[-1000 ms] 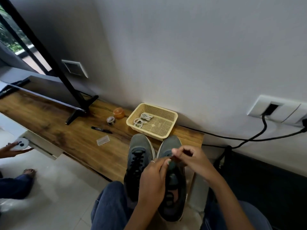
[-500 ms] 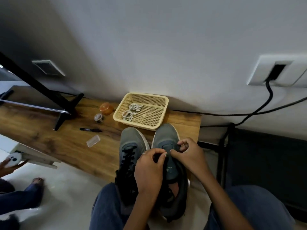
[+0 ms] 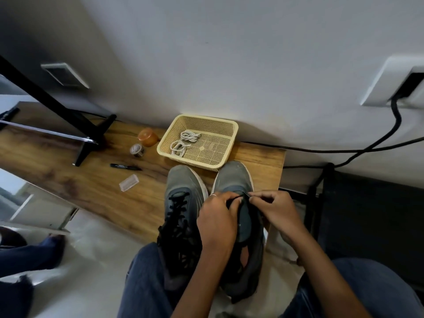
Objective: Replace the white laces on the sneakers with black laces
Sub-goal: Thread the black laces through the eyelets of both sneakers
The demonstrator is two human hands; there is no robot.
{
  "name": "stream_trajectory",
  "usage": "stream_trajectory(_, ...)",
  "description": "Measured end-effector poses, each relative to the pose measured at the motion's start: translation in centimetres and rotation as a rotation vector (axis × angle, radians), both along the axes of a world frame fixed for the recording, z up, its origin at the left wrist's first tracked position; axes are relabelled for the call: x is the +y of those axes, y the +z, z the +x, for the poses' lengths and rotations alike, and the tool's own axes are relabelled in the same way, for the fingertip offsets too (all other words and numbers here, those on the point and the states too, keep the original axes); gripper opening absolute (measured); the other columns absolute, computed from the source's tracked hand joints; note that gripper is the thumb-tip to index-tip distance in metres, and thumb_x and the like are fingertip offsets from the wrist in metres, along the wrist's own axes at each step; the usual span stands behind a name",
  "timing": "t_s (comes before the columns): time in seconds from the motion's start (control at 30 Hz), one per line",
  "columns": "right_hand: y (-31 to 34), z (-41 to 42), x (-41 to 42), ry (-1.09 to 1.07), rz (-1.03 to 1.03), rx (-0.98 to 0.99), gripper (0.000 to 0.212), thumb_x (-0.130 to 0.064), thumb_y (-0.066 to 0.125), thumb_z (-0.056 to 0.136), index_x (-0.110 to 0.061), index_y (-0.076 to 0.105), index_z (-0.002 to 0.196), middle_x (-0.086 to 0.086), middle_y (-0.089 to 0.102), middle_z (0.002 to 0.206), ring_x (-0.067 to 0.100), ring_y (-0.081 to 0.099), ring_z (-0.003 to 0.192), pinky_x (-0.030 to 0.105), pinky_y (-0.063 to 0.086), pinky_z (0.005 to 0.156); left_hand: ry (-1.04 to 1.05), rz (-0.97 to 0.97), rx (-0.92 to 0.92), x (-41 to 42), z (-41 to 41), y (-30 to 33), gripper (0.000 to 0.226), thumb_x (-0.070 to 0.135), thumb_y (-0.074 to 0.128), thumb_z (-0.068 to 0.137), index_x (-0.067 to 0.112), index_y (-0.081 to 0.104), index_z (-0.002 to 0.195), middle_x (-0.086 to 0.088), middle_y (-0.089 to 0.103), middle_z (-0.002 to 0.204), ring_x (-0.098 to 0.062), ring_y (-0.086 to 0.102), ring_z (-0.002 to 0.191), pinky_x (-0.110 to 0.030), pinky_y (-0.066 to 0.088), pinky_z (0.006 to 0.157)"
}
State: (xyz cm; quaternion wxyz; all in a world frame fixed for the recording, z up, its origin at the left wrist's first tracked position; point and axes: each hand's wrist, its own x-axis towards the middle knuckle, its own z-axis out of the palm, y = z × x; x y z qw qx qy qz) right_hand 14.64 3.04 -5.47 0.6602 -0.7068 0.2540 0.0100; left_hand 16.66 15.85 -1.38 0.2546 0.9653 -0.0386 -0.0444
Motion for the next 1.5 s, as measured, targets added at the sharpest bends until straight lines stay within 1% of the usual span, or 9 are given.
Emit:
stream_trajectory(0.23,-0.2,-0.1,-0.4,-0.023,0.086,0.008,0.014,-0.011,0.067,0.084,-0.021,0.076,0.088,-0.007,0.073,0.089,0.005,0.066,0.089,0.022,0.052,0.08,-0.037,-0.037,0.015,-0.3,-0.4,-0.8,0.031,0.039,0.04,0.101,0.026,0.065,0.112,0.004,0.06,0.106,-0.014,0.056,0.096,-0.034,0.048,0.081)
stream_trajectory(0.4,-0.1,-0.1,-0.4,-0.017,0.108,-0.008,0.018,-0.01,0.067,0.084,-0.026,0.075,0.082,-0.008,0.073,0.088,0.005,0.066,0.089,0.024,0.052,0.082,-0.016,-0.184,0.023,-0.1,-0.6,-0.7,0.031,0.024,0.053,0.098,0.026,0.062,0.127,0.006,0.063,0.112,-0.01,0.058,0.103,-0.03,0.048,0.091)
stream_trajectory(0.47,0.0,-0.1,-0.3,-0.012,0.11,-0.014,0.017,-0.01,0.067,0.084,-0.025,0.074,0.082,-0.008,0.073,0.087,0.003,0.066,0.086,0.021,0.052,0.079,0.06,-0.223,-0.014,-0.2,-0.8,-0.5,0.03,0.025,0.061,0.094,0.027,0.065,0.123,0.011,0.068,0.112,-0.006,0.062,0.102,-0.027,0.05,0.091)
stream_trajectory(0.6,0.1,-0.1,-0.3,-0.022,0.128,-0.038,0.017,-0.007,0.066,0.085,-0.022,0.074,0.083,-0.006,0.073,0.084,0.001,0.067,0.08,0.014,0.052,0.071,0.129,-0.214,-0.034,-0.7,-0.9,-0.1,0.013,0.032,0.067,0.089,0.031,0.074,0.1,0.014,0.073,0.094,-0.002,0.066,0.086,-0.029,0.054,0.081)
stream_trajectory(0.8,0.0,-0.1,-0.4,-0.013,0.113,-0.038,0.017,-0.008,0.066,0.084,-0.023,0.075,0.083,-0.006,0.073,0.089,0.003,0.066,0.086,0.018,0.051,0.077,-0.02,-0.039,-0.048,-1.3,-0.4,-0.5,0.012,0.025,0.063,0.091,0.025,0.073,0.099,0.008,0.064,0.103,-0.011,0.061,0.089,-0.03,0.052,0.08)
stream_trajectory(1.0,-0.2,-0.2,-0.3,-0.002,0.077,-0.045,0.018,-0.009,0.066,0.085,-0.024,0.075,0.085,-0.009,0.072,0.088,0.003,0.066,0.088,0.019,0.051,0.077,-0.013,0.026,0.003,-1.6,0.7,-1.1,0.011,0.024,0.063,0.091,0.026,0.073,0.095,0.001,0.065,0.099,-0.016,0.063,0.087,-0.033,0.052,0.081)
stream_trajectory(1.17,-0.3,-0.1,-0.3,0.011,0.036,-0.04,0.015,-0.01,0.066,0.084,-0.018,0.076,0.092,-0.01,0.072,0.089,0.001,0.066,0.088,0.02,0.053,0.081,0.077,-0.136,0.044,-1.4,0.8,-1.6,0.008,0.021,0.068,0.087,0.024,0.076,0.087,0.01,0.07,0.083,-0.005,0.063,0.076,-0.018,0.044,0.07)
stream_trajectory(1.37,-0.3,-0.1,-0.3,0.02,0.017,-0.04,0.017,-0.011,0.066,0.084,-0.017,0.076,0.096,-0.009,0.072,0.09,0.0,0.065,0.088,0.019,0.052,0.08,0.169,-0.342,0.092,-1.1,0.9,-2.4,0.005,0.019,0.073,0.083,0.021,0.076,0.081,0.016,0.066,0.069,0.002,0.062,0.068,-0.02,0.05,0.069)
stream_trajectory(1.5,-0.3,-0.1,-0.3,0.018,0.014,-0.045,0.017,-0.012,0.066,0.084,-0.019,0.076,0.095,-0.011,0.072,0.09,-0.003,0.065,0.088,0.018,0.052,0.08,0.201,-0.376,0.101,-1.2,0.8,-2.6,0.004,0.02,0.073,0.083,0.022,0.076,0.081,0.018,0.063,0.066,0.004,0.061,0.067,-0.018,0.049,0.066)
